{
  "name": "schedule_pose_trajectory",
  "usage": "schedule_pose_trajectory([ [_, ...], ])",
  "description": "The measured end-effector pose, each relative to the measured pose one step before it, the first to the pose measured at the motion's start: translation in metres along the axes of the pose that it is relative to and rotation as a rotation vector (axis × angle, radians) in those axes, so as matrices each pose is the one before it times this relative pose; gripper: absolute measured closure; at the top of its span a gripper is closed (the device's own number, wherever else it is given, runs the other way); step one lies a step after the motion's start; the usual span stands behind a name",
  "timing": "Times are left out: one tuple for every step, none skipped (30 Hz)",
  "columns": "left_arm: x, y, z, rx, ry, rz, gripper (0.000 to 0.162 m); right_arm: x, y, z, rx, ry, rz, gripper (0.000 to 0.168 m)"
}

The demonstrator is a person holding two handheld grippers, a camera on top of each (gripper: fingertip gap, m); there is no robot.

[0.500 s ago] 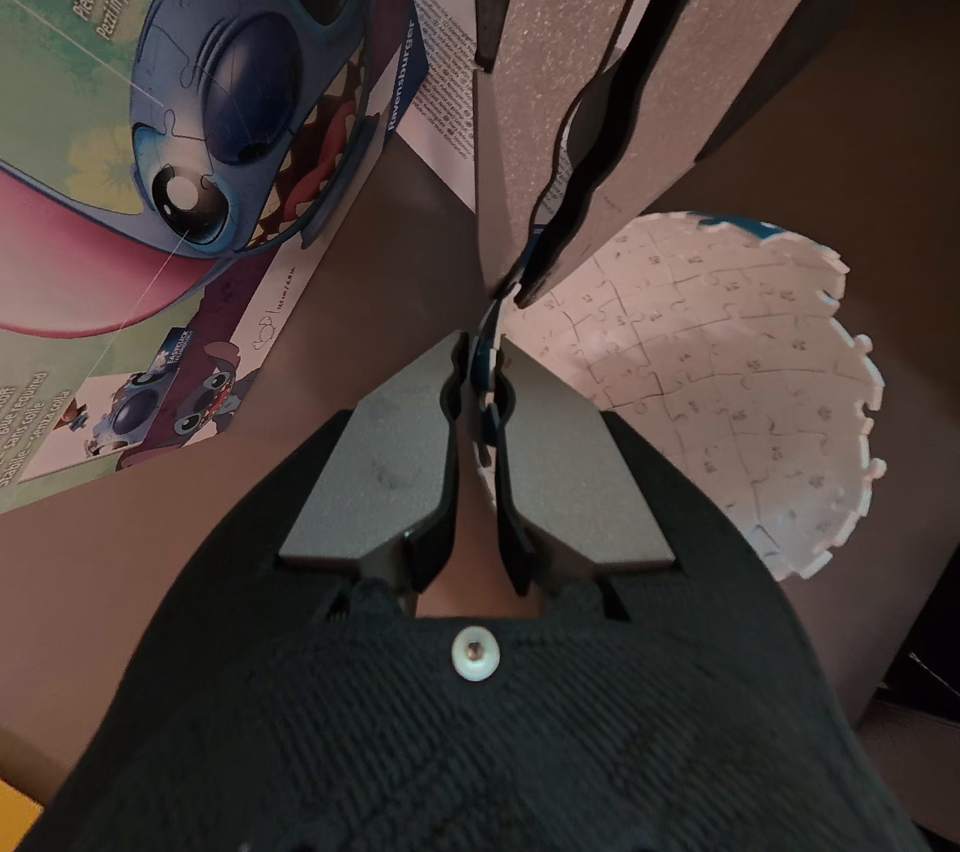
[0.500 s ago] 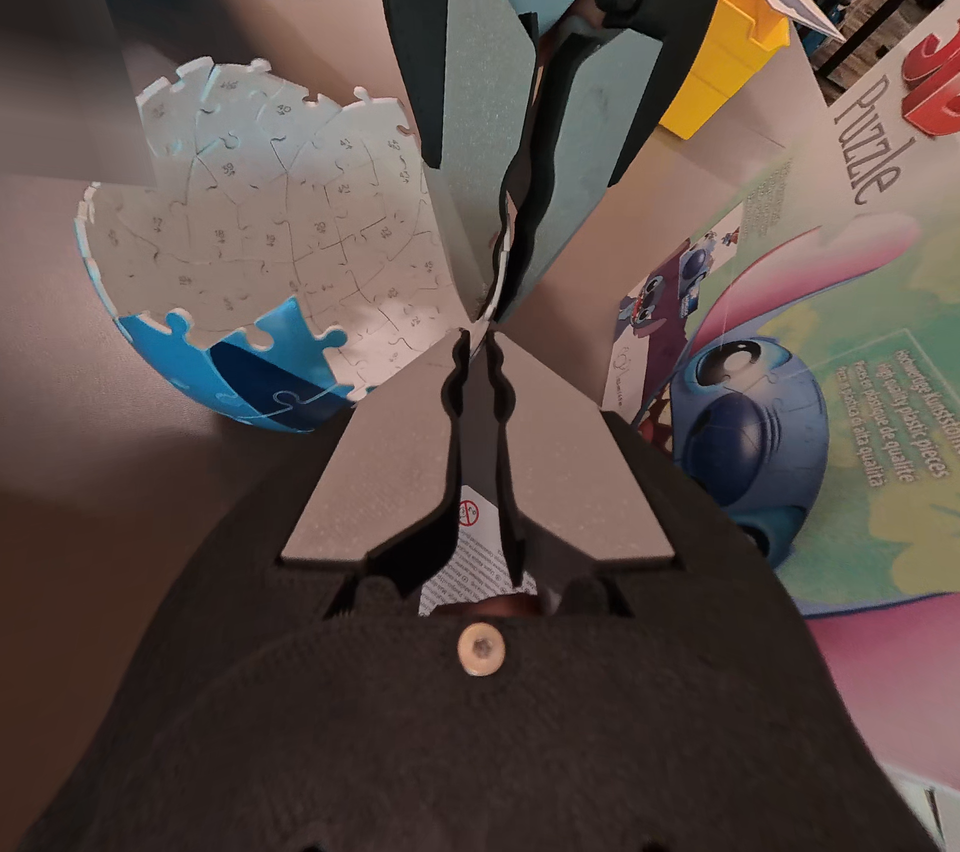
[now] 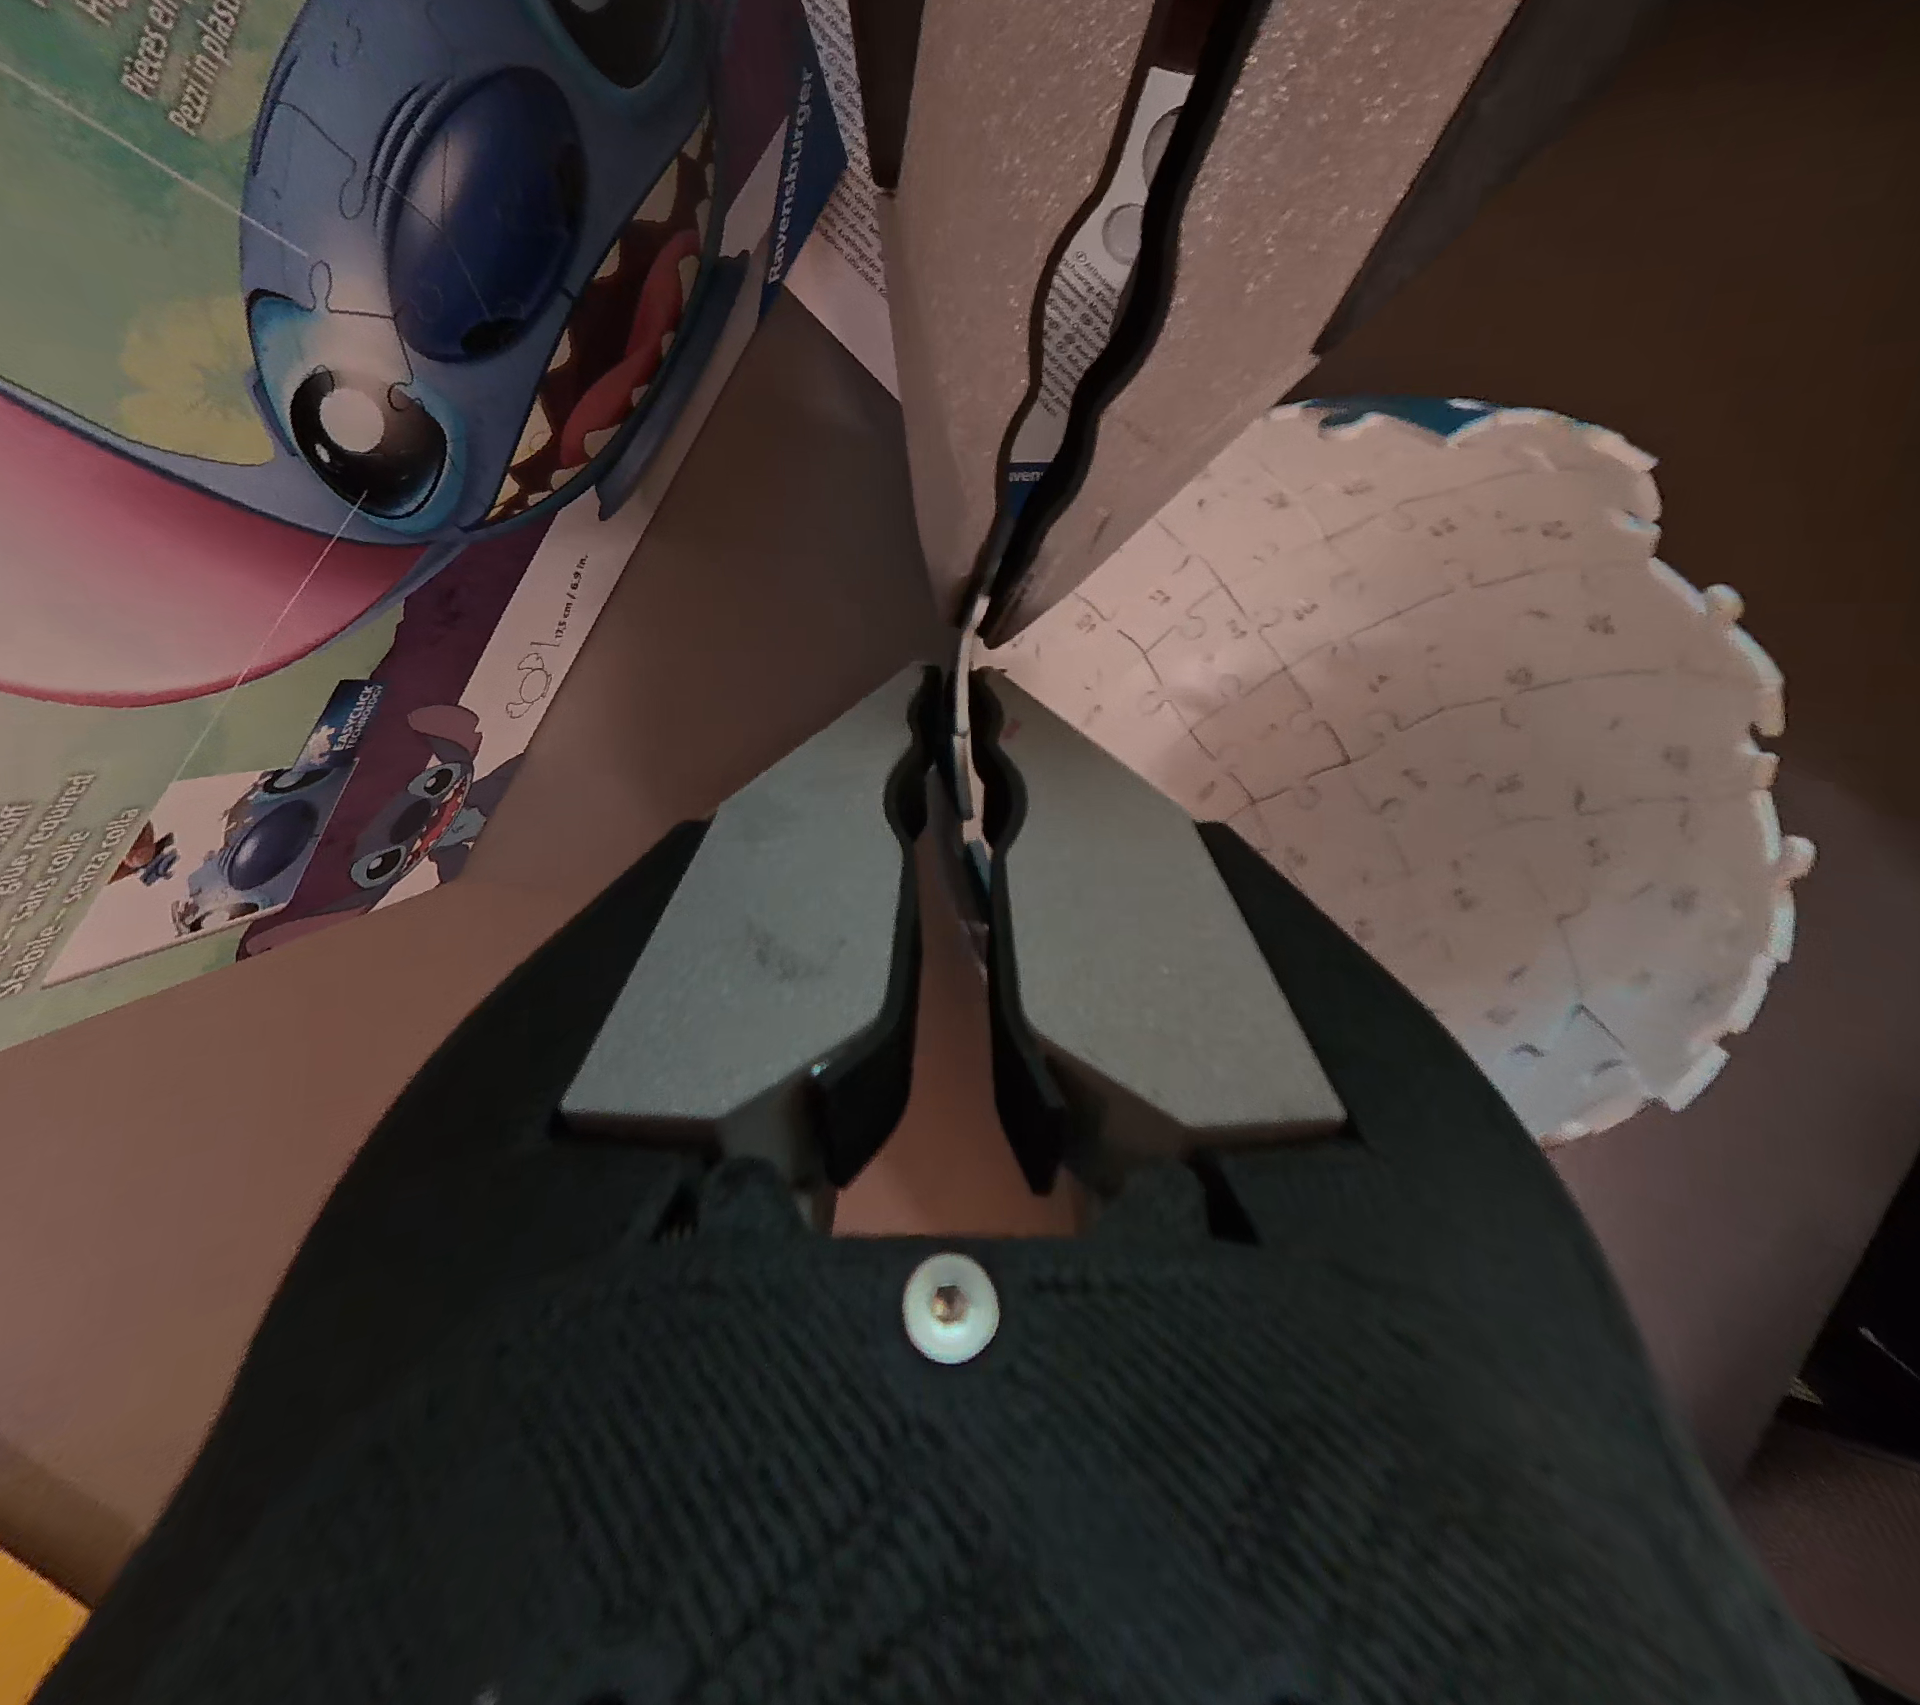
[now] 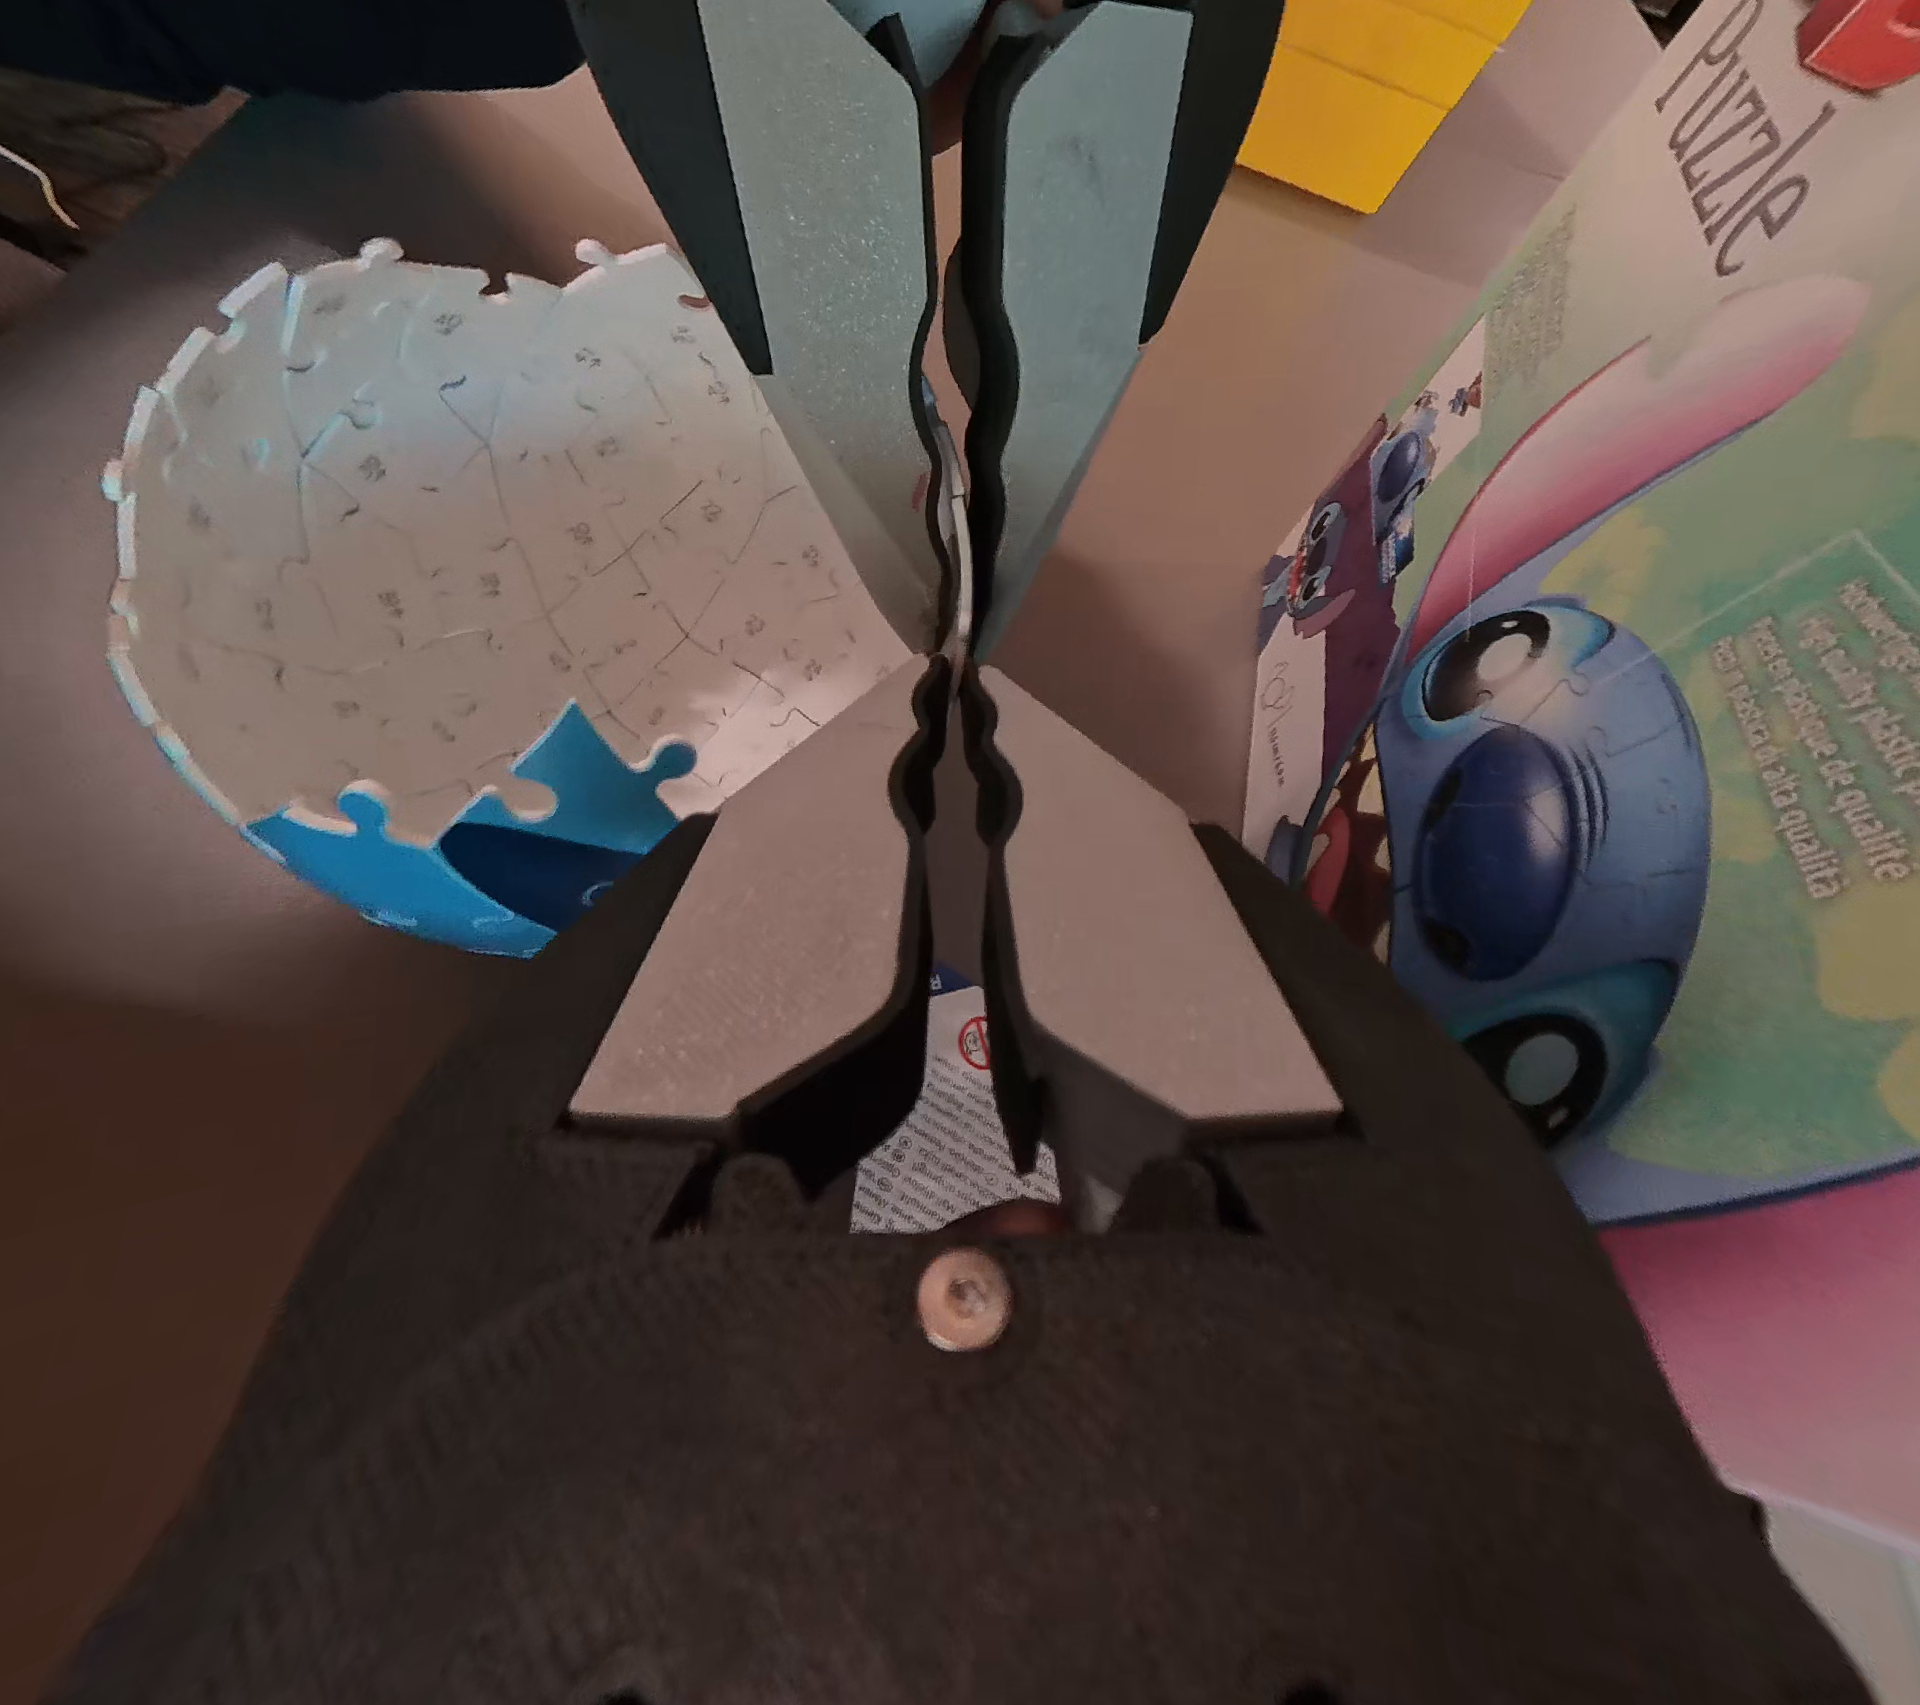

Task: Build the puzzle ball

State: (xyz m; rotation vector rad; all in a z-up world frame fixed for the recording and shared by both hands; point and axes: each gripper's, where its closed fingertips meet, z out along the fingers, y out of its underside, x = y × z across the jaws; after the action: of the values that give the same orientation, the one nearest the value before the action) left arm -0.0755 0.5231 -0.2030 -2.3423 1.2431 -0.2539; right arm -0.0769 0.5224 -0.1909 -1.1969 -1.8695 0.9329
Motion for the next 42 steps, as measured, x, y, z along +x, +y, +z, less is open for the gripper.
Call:
schedule_pose_trajectory([
  [-0.00009,0.00034,0.00089,-0.0027,0.0007,-0.0031,0.161,0.00019,0.0008,0.00041,-0.0022,-0.0029,0.0152,0.168],
  [-0.00011,0.00025,0.00079,-0.0026,-0.0012,0.0003,0.161,0.00008,0.00061,0.00033,-0.0014,-0.0033,0.0159,0.168],
  [-0.00036,0.00001,0.00022,-0.0004,-0.0035,-0.0001,0.161,0.00019,0.00024,0.00013,0.0028,-0.0017,0.0137,0.168],
  [0.00018,0.00032,-0.0002,-0.0016,-0.0017,0.0016,0.161,-0.00009,-0.00009,0.00003,0.0055,-0.0049,0.015,0.168],
  [0.00059,0.00052,-0.00022,-0.0033,-0.0002,0.0047,0.161,-0.00045,-0.00004,0.00021,0.0029,-0.013,0.0213,0.168],
  [0.00012,0.00053,-0.00013,-0.0048,-0.0048,0.0067,0.162,-0.0003,0.00008,0.00032,-0.0042,-0.0178,0.028,0.168],
  [0.00037,0.00051,0.00042,-0.0062,-0.005,0.0081,0.162,-0.00052,0.00061,0.00027,-0.0131,-0.0203,0.0301,0.168],
  [0.00047,0.00073,0.00074,-0.0078,-0.0038,0.008,0.162,-0.0007,0.00126,-0.00032,-0.0197,-0.0202,0.0253,0.167],
  [-0.00007,0.00181,0.0008,-0.0139,-0.0046,0.0045,0.161,-0.00045,0.00144,-0.00095,-0.0192,-0.0148,0.0157,0.167],
  [0.00009,0.00085,0.00032,-0.0052,-0.001,0.0012,0.161,-0.00026,0.00122,-0.0017,-0.012,-0.0083,0.0072,0.167],
  [0.00001,-0.00003,-0.00005,0.0006,0.0019,-0.0024,0.162,0.00031,0.00099,-0.00181,-0.0084,-0.0003,-0.0024,0.167],
  [-0.00016,0.00004,0.00004,-0.0007,0.0022,-0.0027,0.162,0.0008,0.00048,-0.00168,-0.0061,0.0051,-0.0103,0.166],
  [-0.00014,-0.00007,-0.00006,-0.0005,0.0003,0.0001,0.162,0.00125,-0.00038,-0.00094,-0.0033,0.0128,-0.0141,0.168],
  [-0.0001,0.00008,-0.00015,-0.0009,-0.0003,0.0007,0.162,0.00257,-0.0007,-0.0001,-0.0029,0.0251,-0.0178,0.168],
  [0.00004,0.00004,-0.00005,-0.0007,-0.001,0.0014,0.161,0.00203,-0.00012,0.00078,-0.0063,0.0231,-0.0204,0.168],
  [-0.00004,0.00007,-0.00018,-0.0013,-0.0016,0.0012,0.162,0.00016,0.00082,0.00177,-0.0111,0.01,-0.0166,0.168],
  [0.00004,0.00001,-0.00016,-0.0015,-0.0022,0.0017,0.162,0.00025,0.00186,0.00237,-0.0163,0.0075,-0.0093,0.168],
  [-0.0001,0.00004,-0.00032,-0.002,-0.0037,0.0037,0.162,0.00118,0.00235,0.00246,-0.017,0.0109,-0.0053,0.168],
  [0.00054,-0.00028,-0.00055,0.0008,-0.0013,0.0067,0.162,0.00077,0.00183,0.00222,-0.0106,0.0064,-0.005,0.168],
  [0.00116,0.00002,-0.00027,-0.0007,0.0031,0.0081,0.162,-0.00008,0.00005,0.0014,0.0026,-0.0005,-0.0059,0.168],
  [0.00161,0.00006,-0.00017,-0.0011,0.0068,0.0078,0.162,-0.00103,-0.00129,0.00035,0.0141,-0.0048,-0.0115,0.168],
  [0.00103,-0.00016,-0.00001,0.0012,0.004,0.0047,0.162,-0.001,-0.00111,-0.00071,0.0148,-0.003,-0.0204,0.168],
  [-0.00016,0.00013,0.00001,-0.0011,-0.0017,0.0029,0.161,-0.00025,-0.00059,-0.00171,0.0136,0.0004,-0.023,0.168],
  [0.00009,0.00027,-0.00007,-0.0015,-0.0008,0.0036,0.161,0.00041,-0.00063,-0.0023,0.012,-0.0002,-0.0176,0.168],
  [-0.00008,0.00014,-0.00015,-0.0017,-0.0021,0.0058,0.161,0.00093,-0.00076,-0.00226,0.0113,-0.0034,-0.0135,0.168],
  [-0.00008,-0.00048,-0.00029,0.0015,-0.0029,0.0038,0.162,0.00172,-0.00081,-0.00185,0.0122,-0.003,-0.0098,0.168],
  [0.00009,-0.00023,-0.00007,0.0003,-0.0021,0.0021,0.162,0.00207,-0.00023,-0.0008,0.0117,-0.0085,-0.0001,0.168],
  [-0.00008,0.00029,-0.00007,-0.0032,-0.0019,0.0009,0.161,0.00054,0.00005,0.00068,0.0129,-0.0234,0.0162,0.168],
  [0.00002,0.00027,-0.00025,-0.0014,-0.0005,-0.001,0.161,-0.00147,-0.00002,0.00236,0.0147,-0.0365,0.0306,0.168],
  [0.0001,0.00008,-0.00017,0.0006,-0.0006,0.0001,0.161,-0.00306,0.00039,0.00333,0.0132,-0.0407,0.0383,0.168],
  [0.00034,0.00058,-0.00009,-0.002,0.0016,0.0016,0.161,-0.00217,0.00075,0.00342,0.0117,-0.029,0.0428,0.165],
  [0.00044,0.00037,-0.00022,-0.0008,0.0022,0.0022,0.161,0.00069,0.00076,0.00263,0.0121,-0.0093,0.0427,0.167],
  [0.0004,0.00017,-0.00026,-0.0002,0.001,0.004,0.161,0.00103,0.00024,0.00121,0.015,-0.0089,0.039,0.165],
  [0.00004,0.00003,-0.00015,0.001,-0.0005,0.0011,0.161,0.00018,-0.00069,-0.0002,0.018,-0.0162,0.0361,0.163],
  [0.00004,0.0001,0.00007,0.0002,0.0001,-0.0008,0.161,-0.00153,-0.00209,-0.00135,0.0225,-0.0234,0.0237,0.162],
  [-0.00012,0.00023,0.00005,-0.0005,0.0009,-0.0022,0.161,-0.00274,-0.00279,-0.00163,0.0248,-0.0215,0.0056,0.164],
  [0.00024,-0.00012,-0.00011,0.0019,0.0034,-0.0023,0.161,-0.00135,-0.00119,-0.00124,0.012,-0.0075,-0.0038,0.164],
  [0.00016,-0.00016,0.00014,0.002,0.0031,-0.0019,0.161,-0.0005,0.00202,-0.00058,-0.0086,-0.0012,-0.0081,0.164],
  [0.00044,-0.00074,0.00005,0.0046,0.0041,-0.0005,0.16,-0.00049,0.00241,-0.00014,-0.0104,-0.0021,-0.0062,0.164],
  [0.00079,-0.00105,0.00016,0.0052,0.0047,0.0011,0.16,-0.0011,0.00047,-0.00054,0.0029,-0.0066,-0.0051,0.166],
  [0.00124,-0.0011,-0.00006,0.0058,0.0063,0.0013,0.16,-0.00083,0.0004,-0.00098,0.0024,-0.0061,-0.0093,0.166],
  [0.00071,-0.00062,-0.0005,0.0031,0.0035,-0.0003,0.159,0.00045,0.00022,-0.00116,0.0009,0.0035,-0.0119,0.164],
])
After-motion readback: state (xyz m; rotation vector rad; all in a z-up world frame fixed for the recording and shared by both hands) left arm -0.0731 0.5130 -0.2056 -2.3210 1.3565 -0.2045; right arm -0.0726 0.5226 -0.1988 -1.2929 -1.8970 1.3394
